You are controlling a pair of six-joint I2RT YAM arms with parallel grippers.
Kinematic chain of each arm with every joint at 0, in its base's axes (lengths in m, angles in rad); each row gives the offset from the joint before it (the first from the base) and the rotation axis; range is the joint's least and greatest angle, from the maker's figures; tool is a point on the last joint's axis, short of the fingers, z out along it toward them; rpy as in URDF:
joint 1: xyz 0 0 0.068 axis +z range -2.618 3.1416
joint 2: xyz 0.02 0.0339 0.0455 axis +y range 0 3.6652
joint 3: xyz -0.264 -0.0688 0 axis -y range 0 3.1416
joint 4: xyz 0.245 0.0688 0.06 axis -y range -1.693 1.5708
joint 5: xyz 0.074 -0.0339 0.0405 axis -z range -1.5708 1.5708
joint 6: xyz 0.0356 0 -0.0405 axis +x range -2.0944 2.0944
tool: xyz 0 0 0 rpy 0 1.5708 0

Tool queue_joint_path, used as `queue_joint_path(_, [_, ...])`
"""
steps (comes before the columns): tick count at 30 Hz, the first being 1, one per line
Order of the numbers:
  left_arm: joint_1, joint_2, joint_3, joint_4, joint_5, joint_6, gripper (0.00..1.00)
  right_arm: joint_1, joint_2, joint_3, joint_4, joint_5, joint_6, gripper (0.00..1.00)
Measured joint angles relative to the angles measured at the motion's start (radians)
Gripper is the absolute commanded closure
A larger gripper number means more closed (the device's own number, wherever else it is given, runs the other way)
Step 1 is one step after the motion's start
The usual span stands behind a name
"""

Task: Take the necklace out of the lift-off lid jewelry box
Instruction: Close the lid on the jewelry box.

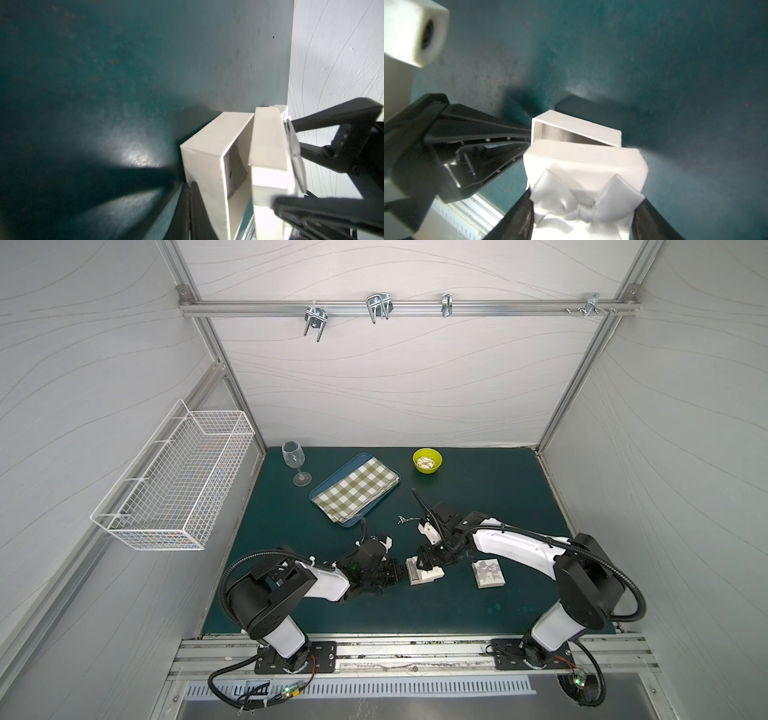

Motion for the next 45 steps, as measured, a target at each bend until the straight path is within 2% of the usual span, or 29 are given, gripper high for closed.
queue_joint_path(11, [0.000, 0.002, 0.000, 0.000, 0.004, -0.001, 0.94, 0.000, 0.013, -0.005, 0.055, -0.017, 0.000, 0.32])
queue_joint_path(33, [0.006, 0.035, 0.016, 0.005, 0.008, 0.000, 0.94, -0.018, 0.062, 0.025, 0.046, -0.137, -0.056, 0.16])
queue_joint_path(41, [0.006, 0.045, 0.019, 0.017, 0.008, 0.000, 0.94, -0.105, 0.047, -0.048, 0.115, -0.271, -0.027, 0.26])
queue_joint_path(45, [0.006, 0.047, 0.021, 0.018, 0.009, 0.000, 0.94, -0.114, 0.048, -0.063, 0.131, -0.282, -0.022, 0.35])
